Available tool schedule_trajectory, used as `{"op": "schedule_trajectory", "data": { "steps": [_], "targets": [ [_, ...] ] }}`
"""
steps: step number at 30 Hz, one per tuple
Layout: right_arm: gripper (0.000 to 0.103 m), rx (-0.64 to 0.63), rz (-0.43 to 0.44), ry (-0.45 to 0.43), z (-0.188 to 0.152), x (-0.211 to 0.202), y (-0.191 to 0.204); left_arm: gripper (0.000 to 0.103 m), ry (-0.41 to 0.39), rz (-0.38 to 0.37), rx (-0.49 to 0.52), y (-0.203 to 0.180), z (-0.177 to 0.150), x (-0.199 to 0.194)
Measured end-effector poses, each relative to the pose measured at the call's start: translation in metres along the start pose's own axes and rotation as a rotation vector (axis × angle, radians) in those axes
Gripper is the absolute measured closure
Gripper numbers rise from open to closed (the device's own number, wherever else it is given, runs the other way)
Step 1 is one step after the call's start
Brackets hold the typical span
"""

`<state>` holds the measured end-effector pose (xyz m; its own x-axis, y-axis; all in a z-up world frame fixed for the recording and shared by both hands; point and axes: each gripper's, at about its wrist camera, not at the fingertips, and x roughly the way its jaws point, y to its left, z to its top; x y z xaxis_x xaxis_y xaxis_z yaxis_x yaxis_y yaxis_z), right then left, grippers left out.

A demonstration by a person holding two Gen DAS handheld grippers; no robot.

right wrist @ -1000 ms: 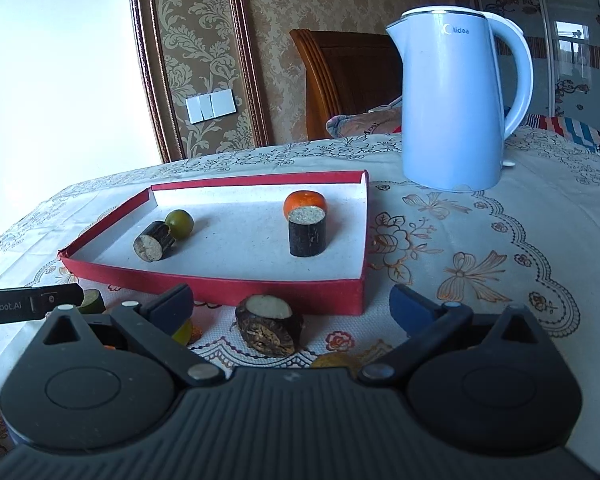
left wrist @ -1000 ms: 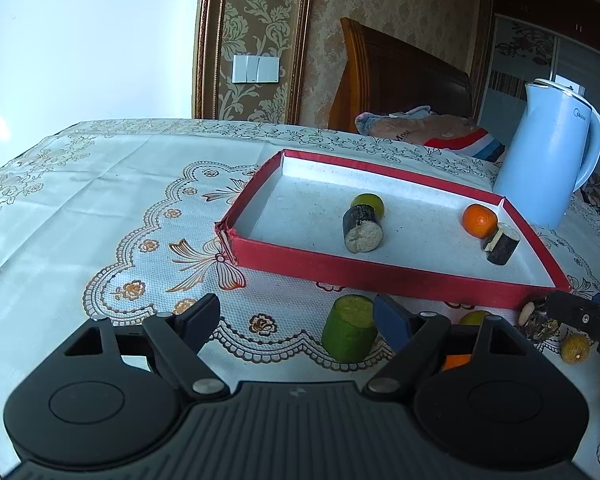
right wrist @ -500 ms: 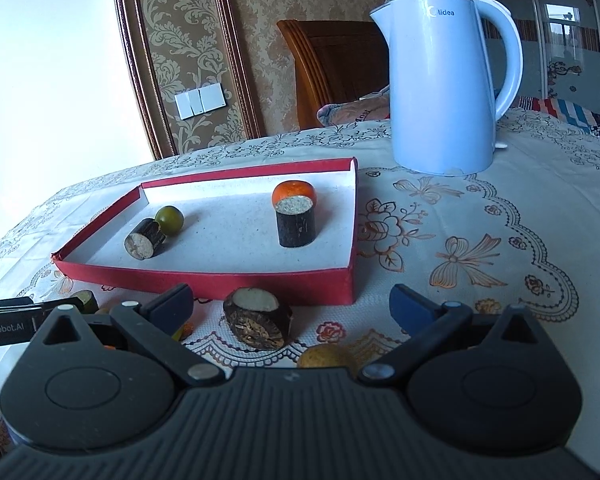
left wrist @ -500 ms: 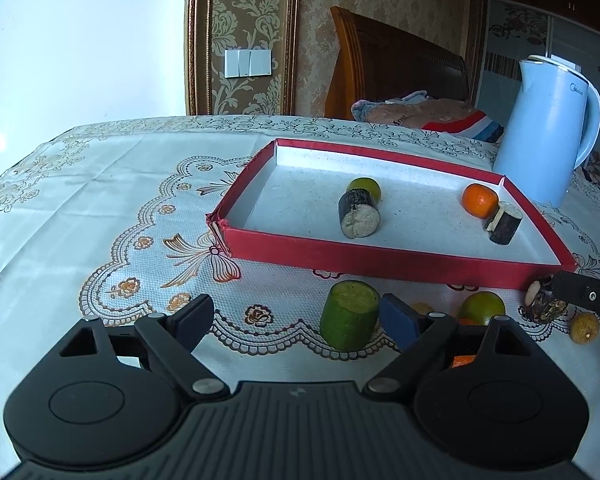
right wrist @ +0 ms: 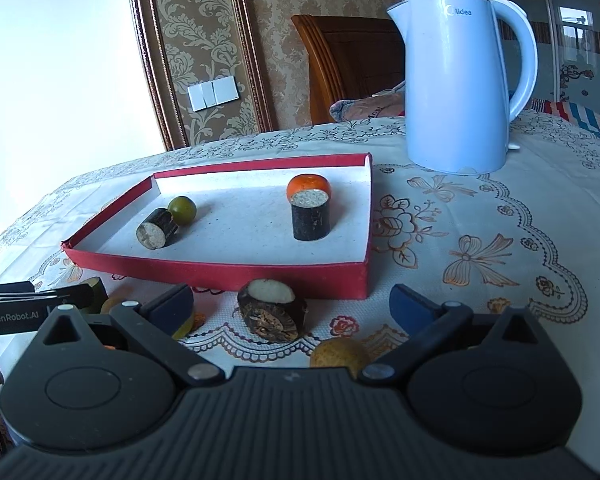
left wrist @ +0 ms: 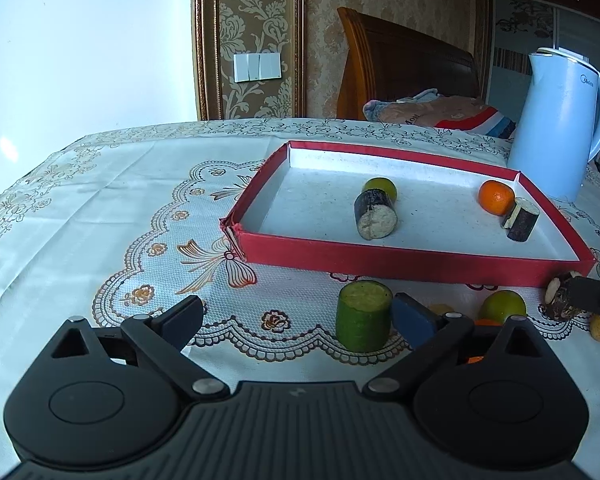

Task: Organize fruits
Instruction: 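Move the left gripper to the green cucumber chunk while the right gripper approaches a tangerine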

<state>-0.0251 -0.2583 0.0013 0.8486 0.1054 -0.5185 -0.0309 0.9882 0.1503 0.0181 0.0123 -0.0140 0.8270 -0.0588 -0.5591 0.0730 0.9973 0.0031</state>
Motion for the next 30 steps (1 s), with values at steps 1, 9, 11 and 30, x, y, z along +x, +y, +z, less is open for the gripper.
{"op": "schedule_trajectory", "data": {
  "steps": [1, 9, 11, 30],
  "targets": [
    [0.000, -0.010, 0.010, 0.000, 0.000, 0.000, 0.002, 0.001, 0.001, -0.003, -0.002, 0.001, 0.000, 0.000],
    [0.000, 0.008, -0.018, -0.063, -0.001, -0.018, -0.005, 0.002, 0.078, -0.013, 0.022, -0.004, -0.001, 0.014],
    [0.000, 0.054, -0.013, -0.062, 0.001, -0.018, -0.013, 0.002, 0.077, -0.015, 0.012, -0.001, -0.002, 0.014],
    [0.000, -0.189, 0.165, 0.010, -0.015, -0.017, 0.037, 0.000, 0.085, 0.021, 0.029, -0.003, -0.001, 0.017]
  ]
}}
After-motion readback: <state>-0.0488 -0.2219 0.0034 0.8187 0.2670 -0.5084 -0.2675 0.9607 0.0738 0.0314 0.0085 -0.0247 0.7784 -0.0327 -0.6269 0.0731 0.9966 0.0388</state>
